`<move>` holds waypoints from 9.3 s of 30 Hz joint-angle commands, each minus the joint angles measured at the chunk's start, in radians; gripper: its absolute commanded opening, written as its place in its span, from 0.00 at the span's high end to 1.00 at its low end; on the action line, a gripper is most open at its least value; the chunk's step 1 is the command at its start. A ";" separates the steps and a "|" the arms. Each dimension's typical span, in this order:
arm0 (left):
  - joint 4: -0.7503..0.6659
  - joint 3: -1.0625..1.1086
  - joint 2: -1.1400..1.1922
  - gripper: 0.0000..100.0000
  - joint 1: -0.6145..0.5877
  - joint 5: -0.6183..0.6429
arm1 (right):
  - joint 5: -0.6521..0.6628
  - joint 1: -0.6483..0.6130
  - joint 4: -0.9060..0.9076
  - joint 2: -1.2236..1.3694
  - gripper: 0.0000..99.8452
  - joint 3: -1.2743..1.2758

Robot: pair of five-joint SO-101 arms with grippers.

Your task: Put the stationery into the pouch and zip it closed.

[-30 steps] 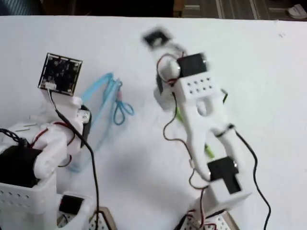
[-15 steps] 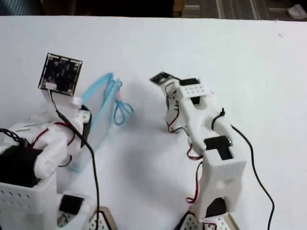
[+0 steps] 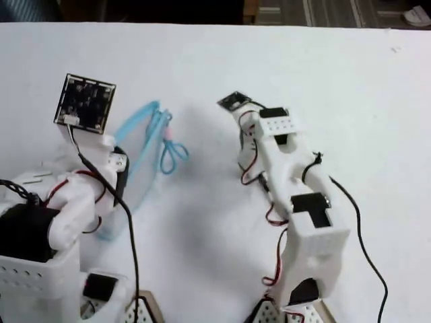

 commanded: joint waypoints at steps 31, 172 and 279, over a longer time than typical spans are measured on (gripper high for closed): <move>-0.040 -0.003 -0.004 0.98 -0.001 0.005 | -0.810 -0.506 -0.591 -0.955 0.98 0.092; -0.117 0.074 -0.007 0.98 -0.002 0.011 | -0.641 -0.048 -0.294 -0.720 0.79 -0.052; -0.193 0.064 -0.005 0.98 -0.004 0.009 | -0.931 -0.538 -0.607 -0.883 0.98 0.212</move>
